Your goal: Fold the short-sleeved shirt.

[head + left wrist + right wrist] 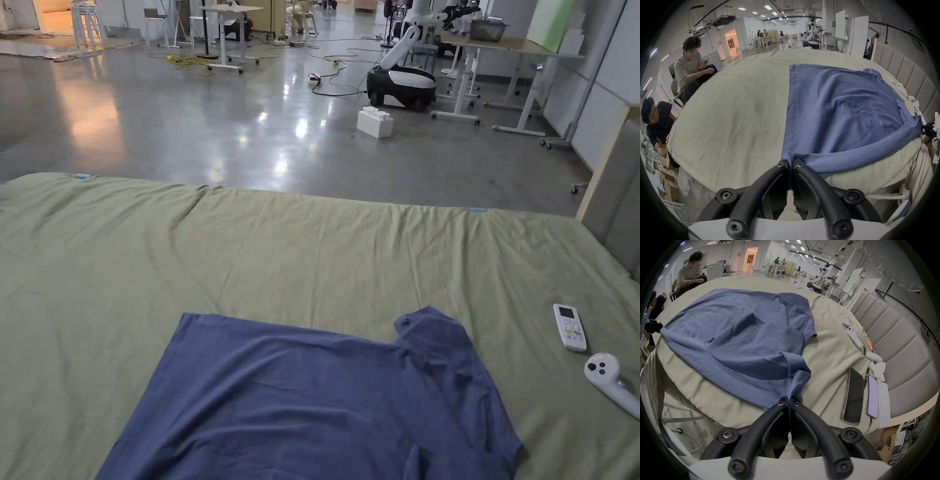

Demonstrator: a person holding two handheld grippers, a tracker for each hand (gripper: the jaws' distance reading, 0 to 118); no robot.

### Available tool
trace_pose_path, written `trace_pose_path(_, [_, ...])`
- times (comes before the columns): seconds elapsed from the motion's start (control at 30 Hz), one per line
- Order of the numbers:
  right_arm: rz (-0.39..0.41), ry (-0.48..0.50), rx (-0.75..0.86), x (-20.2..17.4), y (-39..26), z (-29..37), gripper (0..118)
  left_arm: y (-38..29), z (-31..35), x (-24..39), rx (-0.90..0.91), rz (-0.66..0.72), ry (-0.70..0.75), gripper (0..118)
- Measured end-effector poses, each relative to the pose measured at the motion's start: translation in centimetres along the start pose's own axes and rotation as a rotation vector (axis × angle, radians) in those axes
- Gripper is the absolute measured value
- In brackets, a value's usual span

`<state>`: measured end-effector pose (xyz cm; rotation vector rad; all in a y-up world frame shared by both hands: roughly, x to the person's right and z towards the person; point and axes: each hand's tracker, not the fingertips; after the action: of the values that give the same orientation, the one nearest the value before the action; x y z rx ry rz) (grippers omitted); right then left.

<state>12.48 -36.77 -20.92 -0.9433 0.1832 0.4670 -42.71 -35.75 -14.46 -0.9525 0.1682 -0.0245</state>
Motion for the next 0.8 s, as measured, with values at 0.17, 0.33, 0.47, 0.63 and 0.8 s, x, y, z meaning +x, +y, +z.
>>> trace_pose_path(0.17, [0.013,-0.004,-0.075,-0.8,0.2,-1.4,2,-0.8,-1.0,0.9,-0.032,-0.009,0.006,5])
trace_pose_path(0.33, [0.004,-0.022,-0.086,-1.1,0.2,-1.9,4,-0.8,-1.6,0.1,-0.030,0.023,0.000,6])
trace_pose_path(0.47, [-0.055,-0.123,-0.042,-0.7,1.2,-0.2,78,0.7,-0.4,0.5,0.015,0.063,0.029,41])
trace_pose_path(0.63, [-0.209,-0.129,0.182,0.1,4.1,3.8,95,4.3,1.7,2.7,0.214,0.083,-0.004,53])
trace_pose_path(0.8, [-0.308,-0.137,0.481,-0.4,7.3,6.7,92,8.0,4.5,6.4,0.420,0.089,-0.012,53])
